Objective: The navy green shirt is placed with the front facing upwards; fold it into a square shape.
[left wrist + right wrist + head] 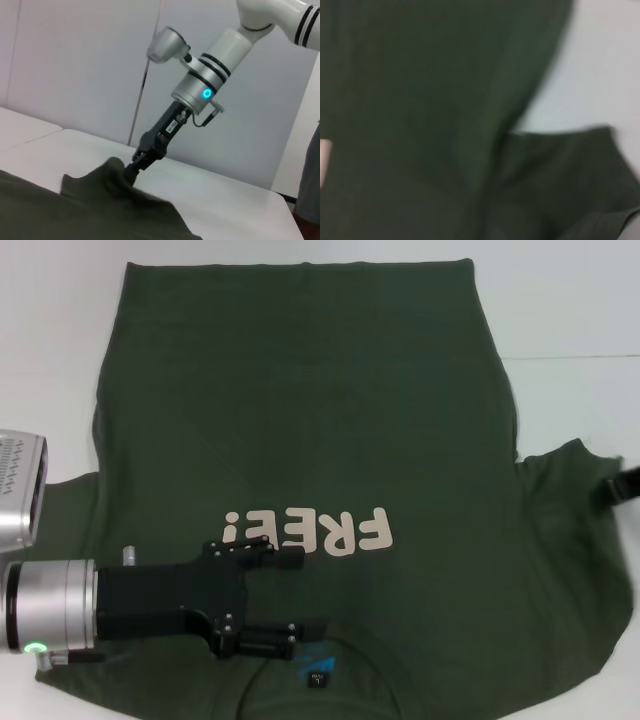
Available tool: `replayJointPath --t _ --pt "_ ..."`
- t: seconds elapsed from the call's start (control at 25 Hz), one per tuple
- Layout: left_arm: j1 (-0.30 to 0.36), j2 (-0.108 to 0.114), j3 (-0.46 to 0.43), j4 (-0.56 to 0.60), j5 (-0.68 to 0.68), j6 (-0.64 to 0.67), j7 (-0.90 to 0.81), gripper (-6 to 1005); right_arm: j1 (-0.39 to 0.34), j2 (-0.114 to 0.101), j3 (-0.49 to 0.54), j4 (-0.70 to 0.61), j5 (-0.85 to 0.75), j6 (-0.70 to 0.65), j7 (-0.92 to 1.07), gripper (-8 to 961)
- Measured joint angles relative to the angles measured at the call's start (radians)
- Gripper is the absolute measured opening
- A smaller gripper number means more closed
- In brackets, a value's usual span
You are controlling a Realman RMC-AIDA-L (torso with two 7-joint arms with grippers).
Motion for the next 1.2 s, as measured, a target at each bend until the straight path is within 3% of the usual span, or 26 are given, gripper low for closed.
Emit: replayJointPath --t 0.4,0.72,1.2 --pt "0.003 0.0 -0.002 0.001 -0.015 -0.009 -0.004 904 0.0 0.002 -0.164 -0.005 0.268 0.011 -0.04 20" --pt "0.005 0.001 -0.002 0.003 -0.016 -0.012 -0.005 905 -0.005 0.003 -0.283 0.061 0.337 0.07 -0.056 22" --pt "0.007 0.001 -0.002 0.004 -0.016 -0.013 -0.006 905 0.003 0.003 -0.358 0.112 0.377 0.143 -0.069 27"
